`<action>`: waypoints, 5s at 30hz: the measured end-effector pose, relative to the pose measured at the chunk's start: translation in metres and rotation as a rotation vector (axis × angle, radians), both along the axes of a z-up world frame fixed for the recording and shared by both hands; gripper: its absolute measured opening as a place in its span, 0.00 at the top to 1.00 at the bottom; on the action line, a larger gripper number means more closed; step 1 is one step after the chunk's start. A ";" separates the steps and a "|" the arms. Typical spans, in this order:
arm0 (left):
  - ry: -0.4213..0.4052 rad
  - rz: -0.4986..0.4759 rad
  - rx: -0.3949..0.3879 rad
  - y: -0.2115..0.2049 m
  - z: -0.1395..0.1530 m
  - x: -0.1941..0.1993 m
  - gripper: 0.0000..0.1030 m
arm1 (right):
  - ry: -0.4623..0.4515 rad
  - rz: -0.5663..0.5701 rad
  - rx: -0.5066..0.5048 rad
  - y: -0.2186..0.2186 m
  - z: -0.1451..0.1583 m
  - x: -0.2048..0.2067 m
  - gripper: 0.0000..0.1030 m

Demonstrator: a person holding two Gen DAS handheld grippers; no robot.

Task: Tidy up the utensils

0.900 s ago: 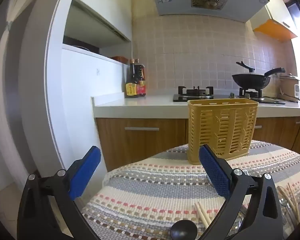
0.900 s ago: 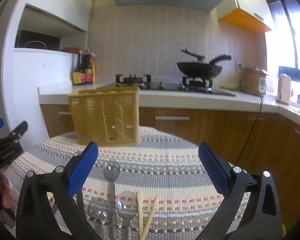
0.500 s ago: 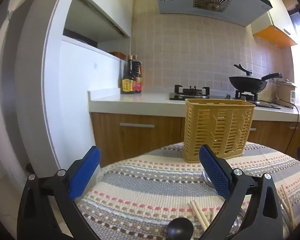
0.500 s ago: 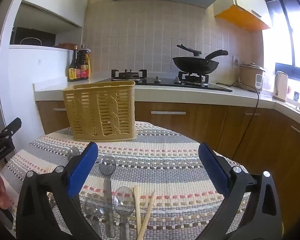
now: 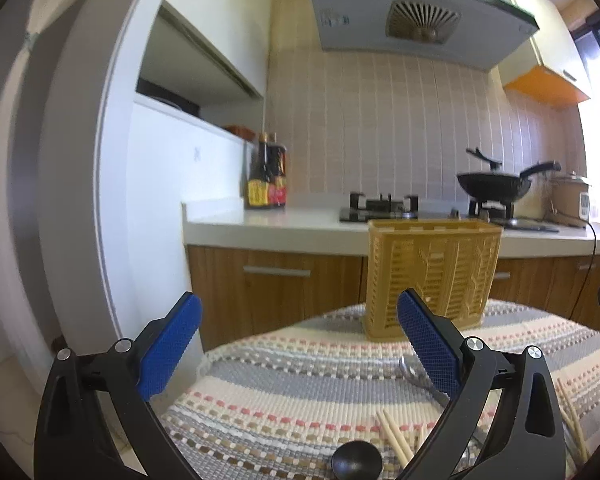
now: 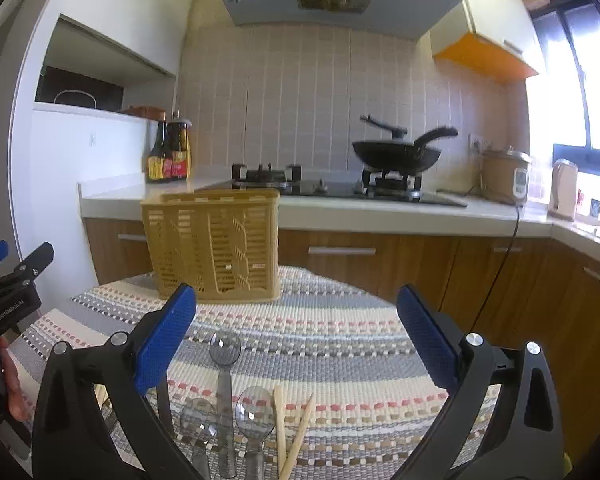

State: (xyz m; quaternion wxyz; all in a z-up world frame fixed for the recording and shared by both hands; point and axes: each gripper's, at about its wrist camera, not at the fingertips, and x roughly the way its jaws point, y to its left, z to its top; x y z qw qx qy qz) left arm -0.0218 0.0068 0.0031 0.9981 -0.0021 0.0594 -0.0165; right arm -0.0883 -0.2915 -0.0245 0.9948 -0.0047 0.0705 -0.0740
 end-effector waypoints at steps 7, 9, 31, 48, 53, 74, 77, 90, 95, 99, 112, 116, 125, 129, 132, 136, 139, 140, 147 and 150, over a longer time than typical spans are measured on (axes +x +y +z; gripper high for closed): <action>-0.071 0.022 0.044 -0.005 0.004 -0.013 0.08 | 0.009 0.008 -0.002 0.002 0.001 0.002 0.07; -0.065 0.023 0.053 -0.005 0.004 -0.012 0.08 | 0.012 0.005 0.002 0.001 0.002 0.003 0.07; -0.010 0.009 0.044 -0.003 0.002 -0.003 0.08 | 0.046 0.013 0.037 -0.003 -0.001 0.013 0.07; -0.002 0.006 0.041 -0.003 0.001 -0.003 0.08 | 0.052 0.018 0.038 -0.002 -0.001 0.014 0.07; 0.029 -0.019 0.021 0.001 0.001 0.003 0.08 | 0.049 -0.008 0.040 -0.001 -0.003 0.014 0.07; 0.090 -0.013 -0.024 0.016 0.006 0.015 0.08 | 0.075 -0.054 0.046 -0.004 0.002 0.017 0.07; 0.215 -0.093 -0.090 0.044 0.022 0.034 0.08 | 0.117 -0.092 0.089 -0.012 0.010 0.022 0.07; 0.992 -0.504 -0.127 0.035 -0.025 0.082 0.37 | 0.511 0.104 0.041 0.010 0.035 0.091 0.27; 1.130 -0.529 0.011 -0.005 -0.062 0.080 0.49 | 0.622 0.185 0.056 0.017 0.029 0.112 0.33; 1.147 -0.509 0.096 -0.025 -0.074 0.077 0.54 | 0.662 0.203 0.044 0.019 0.025 0.119 0.33; 1.134 -0.471 0.030 -0.008 -0.063 0.125 0.84 | 0.983 0.329 0.119 0.032 -0.018 0.200 0.42; 1.158 -0.516 -0.013 0.007 -0.060 0.120 0.70 | 1.075 0.356 0.111 0.042 -0.037 0.214 0.42; 1.163 -0.525 0.036 -0.011 -0.065 0.094 0.59 | 1.142 0.351 0.045 0.055 -0.051 0.222 0.49; 1.148 -0.491 0.130 -0.032 -0.067 0.093 0.59 | 1.168 0.351 -0.022 0.070 -0.056 0.225 0.49; 1.145 -0.479 0.169 -0.044 -0.067 0.094 0.57 | 1.186 0.349 -0.061 0.082 -0.057 0.228 0.49; 1.125 -0.456 0.186 -0.058 -0.067 0.096 0.64 | 1.183 0.337 -0.083 0.094 -0.058 0.227 0.69; 1.116 -0.432 0.174 -0.056 -0.065 0.100 0.93 | 1.176 0.343 -0.059 0.093 -0.057 0.229 0.70; 1.115 -0.436 0.152 -0.054 -0.064 0.102 0.95 | 1.171 0.346 -0.051 0.088 -0.057 0.229 0.70; 1.113 -0.496 0.090 -0.043 -0.060 0.106 0.96 | 1.095 0.396 0.010 0.069 -0.043 0.221 0.70; 1.116 -0.513 0.078 -0.027 -0.057 0.098 0.89 | 1.098 0.403 0.010 0.063 -0.041 0.218 0.70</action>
